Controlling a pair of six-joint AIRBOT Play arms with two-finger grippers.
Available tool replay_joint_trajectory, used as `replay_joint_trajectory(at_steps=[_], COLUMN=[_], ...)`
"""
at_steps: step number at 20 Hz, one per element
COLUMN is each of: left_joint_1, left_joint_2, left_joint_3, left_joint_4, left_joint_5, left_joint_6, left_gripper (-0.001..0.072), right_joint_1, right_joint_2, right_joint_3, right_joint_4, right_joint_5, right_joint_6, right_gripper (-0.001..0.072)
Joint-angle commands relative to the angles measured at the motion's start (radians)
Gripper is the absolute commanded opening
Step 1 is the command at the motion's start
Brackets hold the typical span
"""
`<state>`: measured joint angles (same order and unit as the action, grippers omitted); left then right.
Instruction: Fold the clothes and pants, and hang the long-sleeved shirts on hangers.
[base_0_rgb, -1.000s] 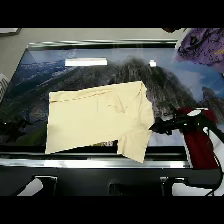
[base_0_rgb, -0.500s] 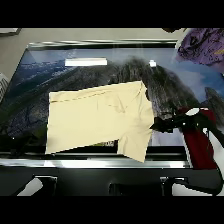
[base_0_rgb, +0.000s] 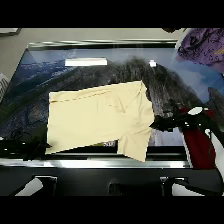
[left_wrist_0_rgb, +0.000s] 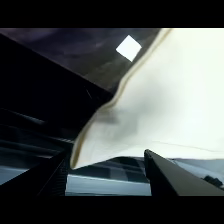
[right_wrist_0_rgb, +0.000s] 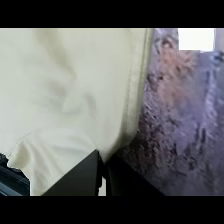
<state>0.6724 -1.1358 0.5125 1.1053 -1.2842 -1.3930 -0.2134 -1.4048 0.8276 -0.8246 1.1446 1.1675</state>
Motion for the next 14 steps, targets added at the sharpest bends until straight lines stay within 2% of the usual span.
replay_joint_trajectory(at_steps=[1,2,5,8,10,12,14], left_joint_1=[-0.038,-0.051,-0.071,-0.076,-0.127,-0.224,-0.318], left_joint_2=[-0.014,-0.014,-0.014,-0.012,-0.01,-0.01,-0.011], left_joint_3=[-0.007,-0.007,-0.007,0.01,0.067,0.187,0.38], left_joint_4=[-0.007,-0.011,-0.02,-0.118,-0.156,-0.159,-0.138], left_joint_5=[0.024,0.026,0.029,0.042,0.066,0.098,0.149], left_joint_6=[-0.002,-0.002,0.0,0.037,0.034,0.0,-0.052], left_gripper=[0.0513,0.0481,0.0023,0.0014,0.0012,0.0012,0.0011], right_joint_1=[0.001,0.001,0.001,0.003,0.033,0.095,0.155], right_joint_2=[0.002,0.005,0.029,0.082,0.114,0.123,0.122], right_joint_3=[0.001,0.001,0.002,0.003,0.031,0.113,0.266], right_joint_4=[0.005,0.005,0.008,0.045,0.06,0.05,-0.02], right_joint_5=[0.013,0.012,0.007,0.005,-0.005,-0.063,-0.137], right_joint_6=[0.001,0.007,0.008,-0.016,-0.039,-0.026,0.035], right_gripper=[0.0024,0.0024,0.0023,0.0022,0.0021,0.0021,0.0021])
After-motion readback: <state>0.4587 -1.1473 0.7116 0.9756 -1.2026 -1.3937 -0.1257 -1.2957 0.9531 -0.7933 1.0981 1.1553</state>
